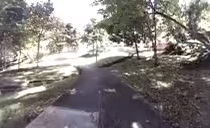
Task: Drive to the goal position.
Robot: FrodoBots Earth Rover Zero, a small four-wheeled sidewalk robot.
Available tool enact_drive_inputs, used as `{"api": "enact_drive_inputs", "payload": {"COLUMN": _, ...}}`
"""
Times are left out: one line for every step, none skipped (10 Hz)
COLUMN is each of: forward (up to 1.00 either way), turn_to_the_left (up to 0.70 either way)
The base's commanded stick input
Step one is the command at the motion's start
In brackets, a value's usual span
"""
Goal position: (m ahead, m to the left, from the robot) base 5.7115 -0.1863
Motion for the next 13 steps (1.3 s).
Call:
{"api": "enact_drive_inputs", "payload": {"forward": 0.50, "turn_to_the_left": 0.00}}
{"api": "enact_drive_inputs", "payload": {"forward": 0.50, "turn_to_the_left": 0.00}}
{"api": "enact_drive_inputs", "payload": {"forward": 0.50, "turn_to_the_left": 0.00}}
{"api": "enact_drive_inputs", "payload": {"forward": 0.50, "turn_to_the_left": 0.00}}
{"api": "enact_drive_inputs", "payload": {"forward": 0.50, "turn_to_the_left": 0.00}}
{"api": "enact_drive_inputs", "payload": {"forward": 0.50, "turn_to_the_left": 0.00}}
{"api": "enact_drive_inputs", "payload": {"forward": 0.50, "turn_to_the_left": 0.00}}
{"api": "enact_drive_inputs", "payload": {"forward": 0.50, "turn_to_the_left": 0.00}}
{"api": "enact_drive_inputs", "payload": {"forward": 0.50, "turn_to_the_left": 0.00}}
{"api": "enact_drive_inputs", "payload": {"forward": 0.50, "turn_to_the_left": 0.00}}
{"api": "enact_drive_inputs", "payload": {"forward": 0.50, "turn_to_the_left": 0.00}}
{"api": "enact_drive_inputs", "payload": {"forward": 0.50, "turn_to_the_left": 0.00}}
{"api": "enact_drive_inputs", "payload": {"forward": 0.50, "turn_to_the_left": 0.00}}
